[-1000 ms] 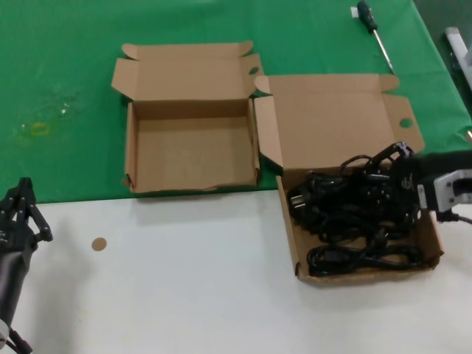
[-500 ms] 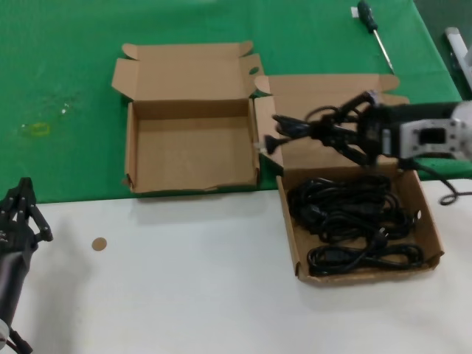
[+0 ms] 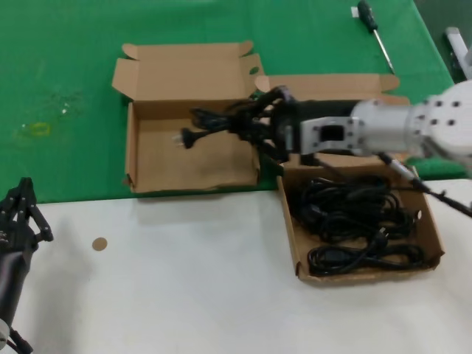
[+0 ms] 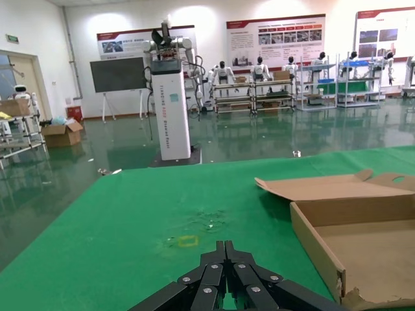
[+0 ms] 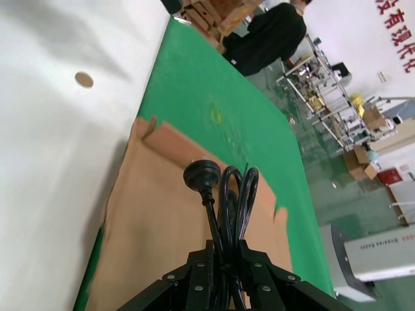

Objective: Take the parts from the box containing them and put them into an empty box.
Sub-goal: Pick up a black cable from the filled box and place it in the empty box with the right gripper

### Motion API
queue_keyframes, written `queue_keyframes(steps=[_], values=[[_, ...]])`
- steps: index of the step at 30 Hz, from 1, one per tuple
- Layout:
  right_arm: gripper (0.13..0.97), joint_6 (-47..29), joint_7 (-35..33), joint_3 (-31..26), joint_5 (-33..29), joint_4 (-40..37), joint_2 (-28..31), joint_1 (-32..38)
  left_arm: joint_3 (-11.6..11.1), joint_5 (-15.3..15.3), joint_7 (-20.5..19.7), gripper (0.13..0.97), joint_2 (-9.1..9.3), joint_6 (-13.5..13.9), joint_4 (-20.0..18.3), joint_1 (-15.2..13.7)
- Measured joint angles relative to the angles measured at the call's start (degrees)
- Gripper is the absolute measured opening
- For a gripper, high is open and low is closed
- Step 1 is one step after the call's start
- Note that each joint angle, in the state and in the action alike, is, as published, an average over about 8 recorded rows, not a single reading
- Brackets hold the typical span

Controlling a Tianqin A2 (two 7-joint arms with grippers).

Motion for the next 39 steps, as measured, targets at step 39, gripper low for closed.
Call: queue_keyframes(steps=[39], values=[[0.236,12.09,-10.93,-2.43,-1.86,-27.22,-18.97,9.01,0.00,0.00,0.00,0.152,0.00,0.00,0.00,0.00]])
